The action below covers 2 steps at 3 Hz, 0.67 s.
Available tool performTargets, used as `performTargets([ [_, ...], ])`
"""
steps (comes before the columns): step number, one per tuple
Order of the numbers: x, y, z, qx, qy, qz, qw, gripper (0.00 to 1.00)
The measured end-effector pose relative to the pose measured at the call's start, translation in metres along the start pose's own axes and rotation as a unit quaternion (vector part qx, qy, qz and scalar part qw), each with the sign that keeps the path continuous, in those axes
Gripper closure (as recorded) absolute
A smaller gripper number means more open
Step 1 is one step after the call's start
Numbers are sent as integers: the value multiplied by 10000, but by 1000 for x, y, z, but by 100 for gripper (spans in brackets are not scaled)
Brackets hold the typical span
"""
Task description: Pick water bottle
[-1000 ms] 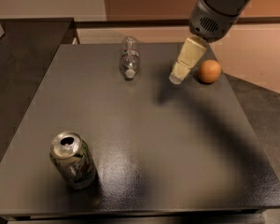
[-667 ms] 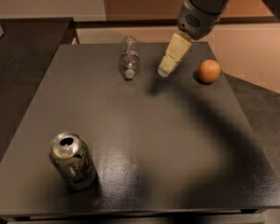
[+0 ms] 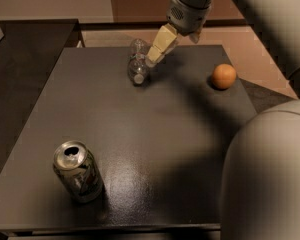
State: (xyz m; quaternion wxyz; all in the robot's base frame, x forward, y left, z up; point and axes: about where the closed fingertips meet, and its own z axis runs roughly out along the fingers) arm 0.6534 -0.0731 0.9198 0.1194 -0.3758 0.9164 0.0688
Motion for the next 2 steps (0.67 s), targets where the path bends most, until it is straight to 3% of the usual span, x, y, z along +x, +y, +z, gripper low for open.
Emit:
performTargets([
  [1, -28, 4, 11, 63, 80, 518, 9986, 0],
  [2, -47, 7, 13, 375, 48, 919, 9951, 0],
])
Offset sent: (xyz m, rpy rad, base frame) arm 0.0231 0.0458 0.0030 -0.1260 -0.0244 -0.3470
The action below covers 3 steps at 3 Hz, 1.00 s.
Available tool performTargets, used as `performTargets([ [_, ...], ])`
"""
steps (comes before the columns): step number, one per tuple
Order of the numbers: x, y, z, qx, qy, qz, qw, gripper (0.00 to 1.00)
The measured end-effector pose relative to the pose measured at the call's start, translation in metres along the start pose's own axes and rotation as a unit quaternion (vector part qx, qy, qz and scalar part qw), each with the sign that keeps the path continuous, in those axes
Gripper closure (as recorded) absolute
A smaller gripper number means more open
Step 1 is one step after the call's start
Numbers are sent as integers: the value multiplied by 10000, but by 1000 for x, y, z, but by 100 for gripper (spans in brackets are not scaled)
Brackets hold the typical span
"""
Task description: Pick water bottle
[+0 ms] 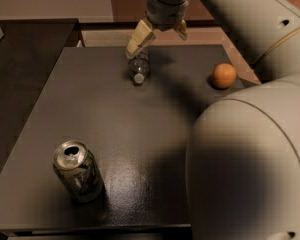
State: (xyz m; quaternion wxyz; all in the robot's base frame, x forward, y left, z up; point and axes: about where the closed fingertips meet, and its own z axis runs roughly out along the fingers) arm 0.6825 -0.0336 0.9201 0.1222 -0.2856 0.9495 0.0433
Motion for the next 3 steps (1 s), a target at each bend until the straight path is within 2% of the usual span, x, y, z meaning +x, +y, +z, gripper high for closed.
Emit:
performTargets([
  [1, -4, -1, -6, 531, -330, 243, 9977, 0],
  [2, 0, -2, 12, 627, -273, 218, 9974, 0],
  [3, -4, -2, 15, 655, -268, 277, 9971, 0],
])
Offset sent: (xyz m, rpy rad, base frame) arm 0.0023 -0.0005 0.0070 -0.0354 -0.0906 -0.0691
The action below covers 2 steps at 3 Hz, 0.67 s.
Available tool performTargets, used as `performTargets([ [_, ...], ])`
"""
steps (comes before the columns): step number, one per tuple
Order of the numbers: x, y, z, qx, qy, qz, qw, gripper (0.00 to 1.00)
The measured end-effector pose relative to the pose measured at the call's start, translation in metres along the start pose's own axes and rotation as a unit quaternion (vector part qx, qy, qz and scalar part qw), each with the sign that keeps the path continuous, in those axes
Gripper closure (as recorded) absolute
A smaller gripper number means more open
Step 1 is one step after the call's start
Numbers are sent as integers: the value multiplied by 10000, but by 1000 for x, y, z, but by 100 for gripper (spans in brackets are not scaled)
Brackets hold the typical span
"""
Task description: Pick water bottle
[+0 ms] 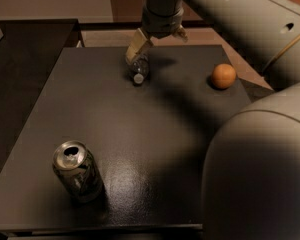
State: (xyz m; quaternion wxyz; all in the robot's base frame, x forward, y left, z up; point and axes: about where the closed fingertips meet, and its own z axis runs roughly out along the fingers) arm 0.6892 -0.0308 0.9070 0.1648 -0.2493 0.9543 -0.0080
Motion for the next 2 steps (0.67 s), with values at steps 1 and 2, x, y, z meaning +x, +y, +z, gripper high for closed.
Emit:
performTargets([
  [1, -10, 10, 4, -28, -26, 222, 9997, 0],
  [2, -22, 22, 7, -59, -131, 488, 9987, 0],
])
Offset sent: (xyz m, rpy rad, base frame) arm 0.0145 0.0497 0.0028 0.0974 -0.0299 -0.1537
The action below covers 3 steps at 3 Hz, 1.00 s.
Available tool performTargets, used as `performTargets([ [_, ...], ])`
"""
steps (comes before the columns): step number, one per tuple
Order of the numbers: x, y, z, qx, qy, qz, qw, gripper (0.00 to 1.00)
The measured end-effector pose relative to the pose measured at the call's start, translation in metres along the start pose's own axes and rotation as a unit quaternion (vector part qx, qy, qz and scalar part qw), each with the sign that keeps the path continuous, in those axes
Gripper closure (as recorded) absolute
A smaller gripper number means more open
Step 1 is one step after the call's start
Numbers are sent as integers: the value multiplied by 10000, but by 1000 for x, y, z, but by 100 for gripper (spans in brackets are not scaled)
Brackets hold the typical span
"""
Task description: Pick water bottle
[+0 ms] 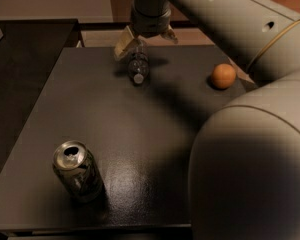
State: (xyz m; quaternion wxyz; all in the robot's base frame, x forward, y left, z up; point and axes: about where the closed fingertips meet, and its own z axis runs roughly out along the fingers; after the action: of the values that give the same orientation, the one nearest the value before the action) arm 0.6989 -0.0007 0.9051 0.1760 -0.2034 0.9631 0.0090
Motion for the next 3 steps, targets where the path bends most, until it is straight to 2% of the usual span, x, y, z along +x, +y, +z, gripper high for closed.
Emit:
performTargets([
  [1, -10, 6, 6, -41, -68, 411, 9991, 0],
  [2, -16, 6, 15, -126, -64, 866, 9961, 0],
  [3, -21, 3, 26, -135, 17, 1169, 9931, 0],
])
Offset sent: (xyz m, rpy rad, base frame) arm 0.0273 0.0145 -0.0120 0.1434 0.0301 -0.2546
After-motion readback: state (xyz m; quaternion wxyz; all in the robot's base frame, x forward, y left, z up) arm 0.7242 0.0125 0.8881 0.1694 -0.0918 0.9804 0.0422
